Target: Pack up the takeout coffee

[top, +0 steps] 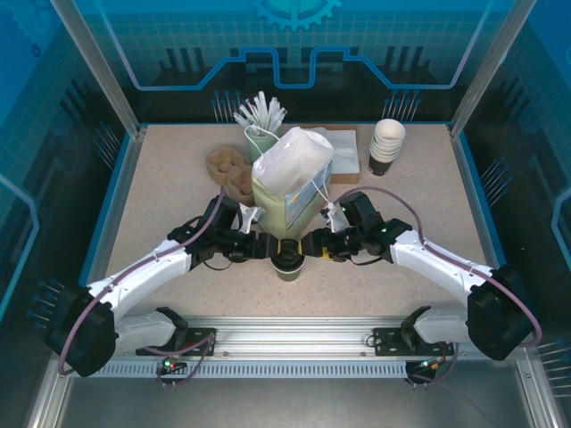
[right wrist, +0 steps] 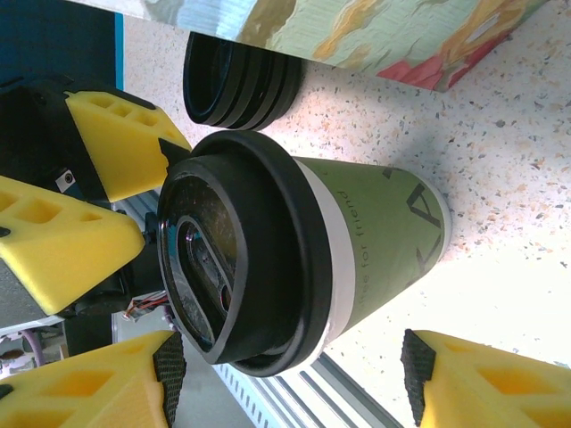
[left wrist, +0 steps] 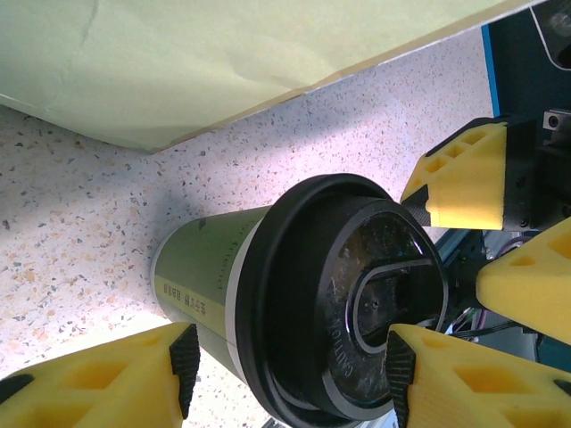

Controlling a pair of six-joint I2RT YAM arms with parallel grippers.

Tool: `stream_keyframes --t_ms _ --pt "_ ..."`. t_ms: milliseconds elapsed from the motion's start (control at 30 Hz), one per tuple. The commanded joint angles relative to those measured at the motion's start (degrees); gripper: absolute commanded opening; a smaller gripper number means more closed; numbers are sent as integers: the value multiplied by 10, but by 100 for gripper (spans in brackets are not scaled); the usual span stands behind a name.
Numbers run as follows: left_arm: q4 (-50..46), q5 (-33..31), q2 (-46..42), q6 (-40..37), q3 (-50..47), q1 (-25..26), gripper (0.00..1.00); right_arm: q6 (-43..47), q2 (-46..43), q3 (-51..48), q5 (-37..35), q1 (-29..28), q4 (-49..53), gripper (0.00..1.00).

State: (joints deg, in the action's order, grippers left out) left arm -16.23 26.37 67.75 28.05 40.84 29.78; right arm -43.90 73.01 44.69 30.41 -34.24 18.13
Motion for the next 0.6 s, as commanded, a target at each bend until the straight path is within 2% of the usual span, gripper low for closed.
stream_keyframes --t_ms 0,567 --pt "-13 -4 6 -19 16 -4 59 10 -8 15 1 -9 12 68" --pt "-37 3 7 -25 7 19 55 12 -8 15 3 -9 16 68"
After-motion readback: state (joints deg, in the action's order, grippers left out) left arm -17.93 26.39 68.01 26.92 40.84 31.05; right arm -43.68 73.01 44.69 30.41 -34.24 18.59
